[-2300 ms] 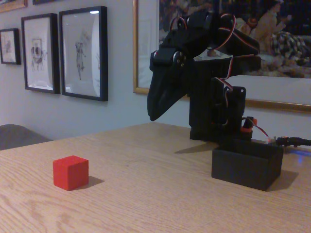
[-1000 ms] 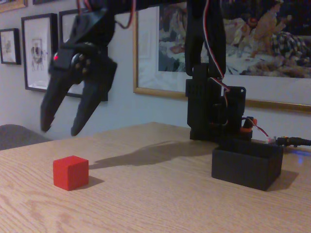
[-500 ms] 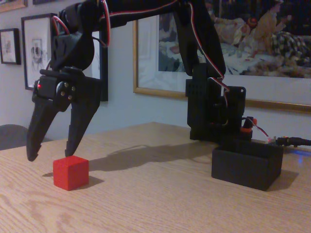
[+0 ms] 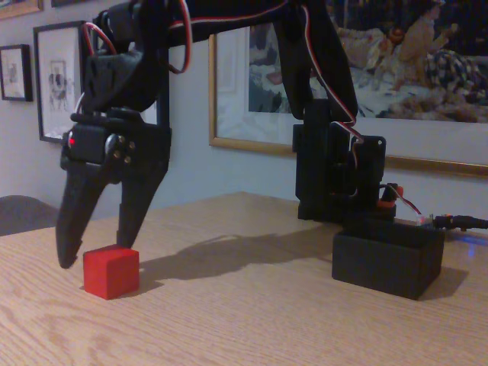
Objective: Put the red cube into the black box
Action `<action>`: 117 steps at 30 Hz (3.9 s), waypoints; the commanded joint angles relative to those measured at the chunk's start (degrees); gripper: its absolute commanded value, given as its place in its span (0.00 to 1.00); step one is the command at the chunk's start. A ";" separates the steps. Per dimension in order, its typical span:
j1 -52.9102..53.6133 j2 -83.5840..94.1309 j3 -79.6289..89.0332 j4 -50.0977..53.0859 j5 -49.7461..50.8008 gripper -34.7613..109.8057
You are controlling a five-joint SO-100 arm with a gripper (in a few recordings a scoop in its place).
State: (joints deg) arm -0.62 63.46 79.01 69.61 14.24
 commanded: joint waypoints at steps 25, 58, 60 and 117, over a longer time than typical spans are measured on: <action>4.92 -0.62 -6.33 4.66 -0.53 0.43; 5.80 -5.80 -11.16 6.15 -0.62 0.30; 5.89 -5.62 -11.16 6.15 -0.79 0.29; 48.43 32.34 25.22 21.09 -21.88 0.40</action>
State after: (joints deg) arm 47.64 92.64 103.89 89.74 -7.47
